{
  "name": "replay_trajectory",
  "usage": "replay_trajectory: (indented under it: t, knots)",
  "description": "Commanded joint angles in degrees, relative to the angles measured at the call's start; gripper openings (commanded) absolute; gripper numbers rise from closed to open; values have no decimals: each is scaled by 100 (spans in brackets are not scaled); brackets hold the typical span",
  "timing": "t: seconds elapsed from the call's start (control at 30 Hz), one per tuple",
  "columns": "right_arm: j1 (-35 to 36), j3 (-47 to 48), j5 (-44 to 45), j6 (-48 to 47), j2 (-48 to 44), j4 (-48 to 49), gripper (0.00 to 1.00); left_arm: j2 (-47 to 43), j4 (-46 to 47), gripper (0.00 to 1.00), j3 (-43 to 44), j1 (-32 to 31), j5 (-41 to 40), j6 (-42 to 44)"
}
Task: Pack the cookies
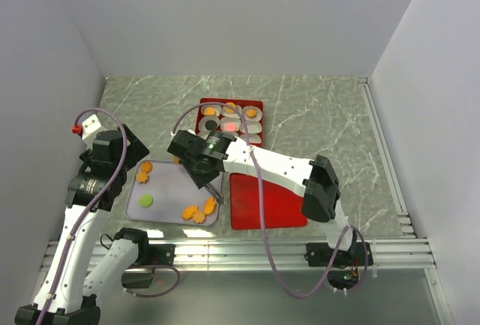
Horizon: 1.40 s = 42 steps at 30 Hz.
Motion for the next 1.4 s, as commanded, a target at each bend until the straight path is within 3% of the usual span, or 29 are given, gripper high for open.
replay_trajectory:
  t: [0.0,0.53,0.8,1.0,1.37]
  knots:
    - [-115,-114,293,45,-523,-38,33,-36,86,94,41,40,-19,-14]
    - [-1415,-299,618,-122,-1296,-214,33,-62,86,95,41,5,-19,-5]
    - [-2197,-922,671,-272,-1639,-56,33,-54,94,95,23,-12,-11,4]
    - [-2479,-1626,618,-298,-1842,269,33,-62,86,95,32,-21,-2,4]
    - [-2734,-1872,487,-263,-1701,515,33,-36,94,95,32,-56,-2,4]
